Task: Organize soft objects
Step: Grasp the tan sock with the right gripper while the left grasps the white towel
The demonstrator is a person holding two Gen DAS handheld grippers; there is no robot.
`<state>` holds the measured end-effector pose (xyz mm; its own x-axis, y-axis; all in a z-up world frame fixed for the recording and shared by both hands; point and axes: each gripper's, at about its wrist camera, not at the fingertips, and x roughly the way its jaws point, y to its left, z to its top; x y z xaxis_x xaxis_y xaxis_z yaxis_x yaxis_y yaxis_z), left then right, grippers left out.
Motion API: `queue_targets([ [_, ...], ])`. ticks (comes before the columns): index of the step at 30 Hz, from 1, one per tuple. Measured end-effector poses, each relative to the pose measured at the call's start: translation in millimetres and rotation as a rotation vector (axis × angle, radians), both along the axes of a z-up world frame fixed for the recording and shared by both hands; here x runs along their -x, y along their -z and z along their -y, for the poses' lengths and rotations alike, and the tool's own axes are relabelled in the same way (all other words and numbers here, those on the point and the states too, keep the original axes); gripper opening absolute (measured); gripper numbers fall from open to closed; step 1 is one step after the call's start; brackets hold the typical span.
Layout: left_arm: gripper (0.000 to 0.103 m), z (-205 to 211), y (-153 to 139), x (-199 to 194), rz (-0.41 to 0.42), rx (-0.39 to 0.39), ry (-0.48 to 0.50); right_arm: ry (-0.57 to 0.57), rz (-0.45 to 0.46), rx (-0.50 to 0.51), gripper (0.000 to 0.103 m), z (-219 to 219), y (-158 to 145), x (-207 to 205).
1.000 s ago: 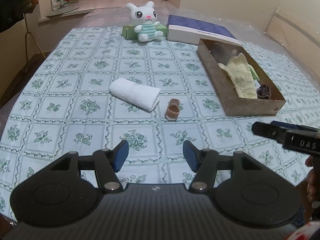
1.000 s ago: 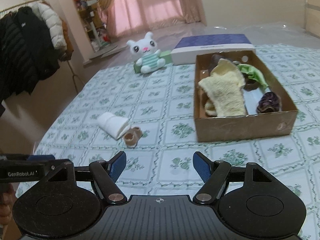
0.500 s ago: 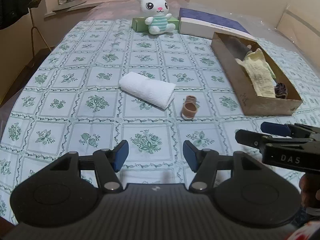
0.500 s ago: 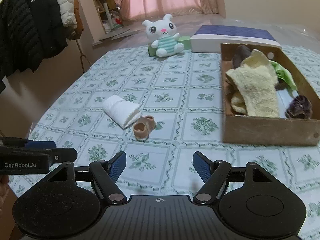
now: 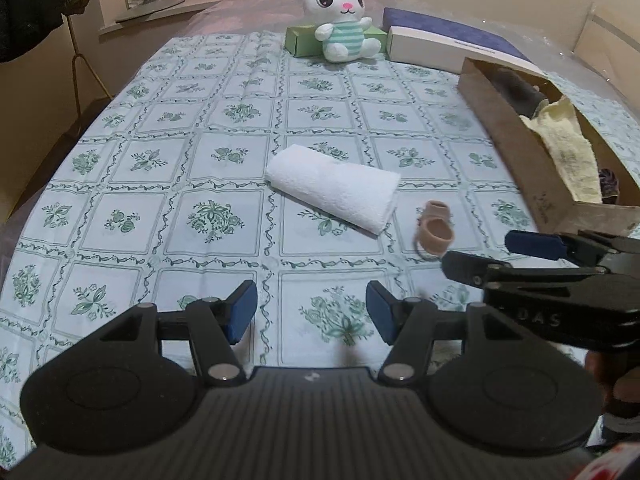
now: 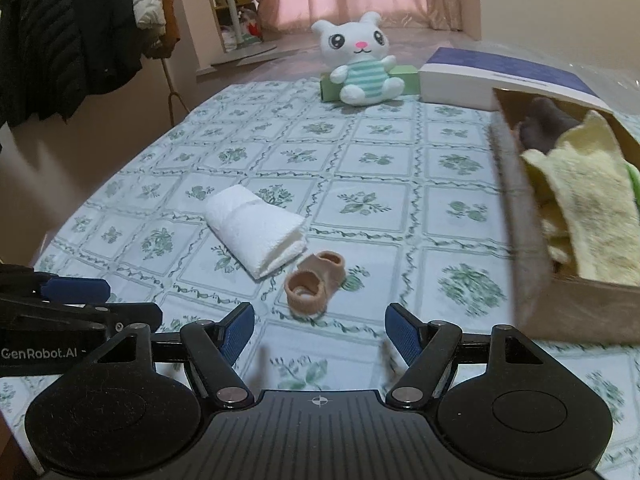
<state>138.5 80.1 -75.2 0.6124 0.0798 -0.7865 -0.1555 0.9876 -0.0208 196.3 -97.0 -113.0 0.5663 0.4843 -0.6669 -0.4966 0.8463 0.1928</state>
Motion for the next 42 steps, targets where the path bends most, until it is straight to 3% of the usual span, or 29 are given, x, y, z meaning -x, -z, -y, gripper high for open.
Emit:
queue_targets([
  [2,0.058,-2,3,-5,0.002,0.004,0.002,-0.009,0.011,-0.003,0.07,-7,4,-4],
  [4,0.058,-4,6,-10,0.003,0.004,0.004,-0.023,0.019,0.005,0.059,-15,9,-7],
  [12,0.058,-5,12,-32,0.018,0.035,0.021,0.007,0.022,0.021,0.046,-18,23,-23],
  [21,0.058,13,33,-69,0.021,0.001,0.079,0.035,0.062,0.037,0.046,3,21,-40],
  [28,0.058,13,44,-79,0.017,-0.042,0.088,-0.025,0.074,0.04,0.046,2,21,-35],
  [39,0.058,-49,40,-49,-0.006,-0.085,-0.059,-0.039,0.054,0.041,0.046,-12,28,-27],
  [41,0.058,-51,35,-47,-0.001,-0.053,-0.044,-0.032,0.063,0.048,0.035,-13,27,-27],
  [42,0.059,-49,31,-47,0.007,-0.03,-0.035,-0.029,0.065,0.052,0.023,-13,27,-27],
])
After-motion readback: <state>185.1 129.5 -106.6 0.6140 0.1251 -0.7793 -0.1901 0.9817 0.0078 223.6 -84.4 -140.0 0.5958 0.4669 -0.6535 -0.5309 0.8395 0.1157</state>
